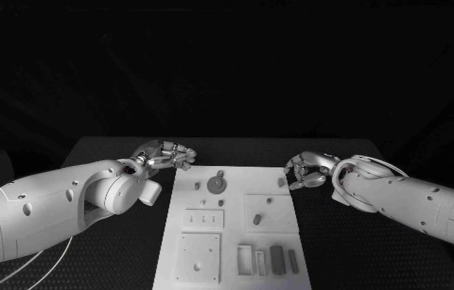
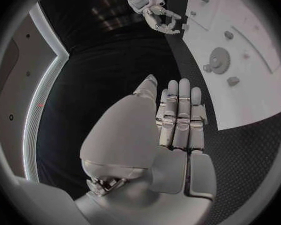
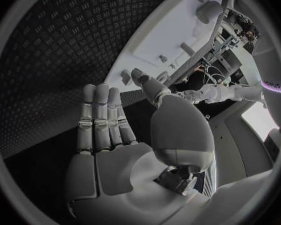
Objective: Assemble the parts on the task board
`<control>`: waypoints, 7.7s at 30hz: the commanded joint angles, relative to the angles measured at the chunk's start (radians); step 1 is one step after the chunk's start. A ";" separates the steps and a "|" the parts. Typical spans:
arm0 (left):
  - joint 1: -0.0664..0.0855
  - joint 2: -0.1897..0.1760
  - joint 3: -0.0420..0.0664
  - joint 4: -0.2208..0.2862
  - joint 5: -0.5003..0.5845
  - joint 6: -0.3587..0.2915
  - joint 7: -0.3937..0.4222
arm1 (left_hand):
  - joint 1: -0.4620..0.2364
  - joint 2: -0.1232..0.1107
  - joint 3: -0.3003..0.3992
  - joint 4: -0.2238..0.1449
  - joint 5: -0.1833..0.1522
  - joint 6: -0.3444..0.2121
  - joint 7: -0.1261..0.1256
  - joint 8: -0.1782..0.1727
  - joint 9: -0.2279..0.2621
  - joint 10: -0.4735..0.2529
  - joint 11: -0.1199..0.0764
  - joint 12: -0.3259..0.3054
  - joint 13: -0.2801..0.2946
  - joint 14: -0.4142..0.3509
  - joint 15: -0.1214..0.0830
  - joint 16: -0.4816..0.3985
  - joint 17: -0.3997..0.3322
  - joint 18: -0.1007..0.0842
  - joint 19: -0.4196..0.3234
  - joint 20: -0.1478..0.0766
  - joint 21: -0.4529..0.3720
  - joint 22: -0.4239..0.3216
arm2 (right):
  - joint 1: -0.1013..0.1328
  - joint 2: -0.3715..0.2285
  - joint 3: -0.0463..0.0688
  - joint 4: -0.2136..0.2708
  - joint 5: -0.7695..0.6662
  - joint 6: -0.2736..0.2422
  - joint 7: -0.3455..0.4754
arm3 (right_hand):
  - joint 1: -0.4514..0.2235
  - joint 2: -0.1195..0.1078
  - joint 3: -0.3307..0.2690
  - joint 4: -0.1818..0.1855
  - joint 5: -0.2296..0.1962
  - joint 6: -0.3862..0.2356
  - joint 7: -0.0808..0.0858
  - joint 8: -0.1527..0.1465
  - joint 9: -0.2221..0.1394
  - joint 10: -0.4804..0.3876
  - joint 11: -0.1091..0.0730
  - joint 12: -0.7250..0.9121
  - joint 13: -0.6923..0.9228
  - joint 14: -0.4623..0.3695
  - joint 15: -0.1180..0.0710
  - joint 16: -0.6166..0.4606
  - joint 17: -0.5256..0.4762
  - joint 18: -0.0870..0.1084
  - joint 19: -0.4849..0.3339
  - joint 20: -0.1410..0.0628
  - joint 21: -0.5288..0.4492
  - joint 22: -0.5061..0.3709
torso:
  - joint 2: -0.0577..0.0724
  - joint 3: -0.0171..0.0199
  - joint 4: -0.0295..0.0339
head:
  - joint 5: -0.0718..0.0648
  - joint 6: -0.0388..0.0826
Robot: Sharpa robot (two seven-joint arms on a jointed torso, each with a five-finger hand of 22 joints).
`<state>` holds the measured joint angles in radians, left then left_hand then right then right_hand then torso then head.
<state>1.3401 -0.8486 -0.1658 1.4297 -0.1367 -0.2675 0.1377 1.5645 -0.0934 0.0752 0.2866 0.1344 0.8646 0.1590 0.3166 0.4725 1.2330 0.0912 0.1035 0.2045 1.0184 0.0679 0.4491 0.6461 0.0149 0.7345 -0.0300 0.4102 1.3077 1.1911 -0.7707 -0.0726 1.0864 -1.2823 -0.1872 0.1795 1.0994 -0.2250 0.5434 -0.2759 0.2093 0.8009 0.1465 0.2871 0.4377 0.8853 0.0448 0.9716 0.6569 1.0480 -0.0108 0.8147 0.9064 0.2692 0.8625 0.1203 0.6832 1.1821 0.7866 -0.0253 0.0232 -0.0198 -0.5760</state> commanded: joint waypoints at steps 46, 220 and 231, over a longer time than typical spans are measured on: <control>0.000 0.007 0.001 0.000 -0.005 0.044 -0.004 | 0.003 0.002 -0.009 0.003 -0.002 0.002 0.009 -0.006 0.003 0.006 0.004 -0.007 0.003 -0.002 0.006 -0.006 0.003 0.001 -0.008 0.003 0.005 0.019 | -0.065 0.073 0.001 -0.064 -0.028 -0.129 0.032 | 0.041 0.025 0.069 0.088 -0.154 0.103 -0.041 0.056 0.004 0.191 -0.050 0.303 0.193 0.103 -0.097 0.433 0.274 -0.007 0.210 -0.132 0.334 0.148 | -0.002 -0.0054 0.0022 | 0.002 -0.017; 0.007 0.160 -0.020 0.005 -0.199 0.054 -0.339 | -0.074 0.123 0.080 -0.001 -0.051 0.157 -0.052 -0.021 0.018 0.134 -0.058 0.011 0.101 0.036 -0.021 0.025 0.082 -0.007 -0.019 -0.021 0.056 0.012 | 0.017 0.233 0.020 0.314 -0.328 -0.129 -0.378 | 0.046 0.002 0.304 0.111 -0.151 0.275 -0.073 0.099 0.067 0.248 -0.082 0.286 0.222 0.135 -0.126 0.458 0.245 -0.007 0.241 -0.166 0.399 0.137 | -0.070 -0.0121 -0.0097 | 0.029 -0.044; 0.007 0.162 -0.020 0.006 -0.169 0.054 -0.341 | -0.122 0.101 0.081 0.004 -0.052 0.160 -0.051 -0.024 0.018 0.136 -0.058 0.010 0.104 0.036 -0.021 0.025 0.081 -0.012 -0.021 -0.022 0.056 0.014 | 0.014 0.237 0.020 0.313 -0.327 -0.129 -0.377 | 0.046 0.003 0.305 0.110 -0.151 0.275 -0.073 0.099 0.067 0.248 -0.082 0.285 0.222 0.135 -0.126 0.458 0.244 -0.007 0.240 -0.166 0.398 0.137 | -0.069 -0.0117 -0.0098 | 0.029 -0.045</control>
<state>1.3450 -0.6897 -0.1886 1.4317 -0.3295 -0.2186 -0.2214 1.4547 0.0112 0.1540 0.2854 0.0874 1.0255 0.1018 0.2957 0.4909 1.3651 0.0340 0.1120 0.3078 1.0577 0.0500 0.4729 0.7289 0.0149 0.7180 -0.0499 0.4683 1.3079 1.2076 -0.5378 -0.0513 1.3948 -1.5996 -0.3327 -0.2087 1.1531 -0.2269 0.8430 -0.1659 0.0542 1.0109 0.0150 0.3854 0.4650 1.1260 -0.0358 1.2621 0.8777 1.1756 -0.1336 1.2665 1.1522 0.2468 1.0998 -0.0446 1.0761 1.3078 0.7171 -0.0371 0.0131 0.0097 -0.6200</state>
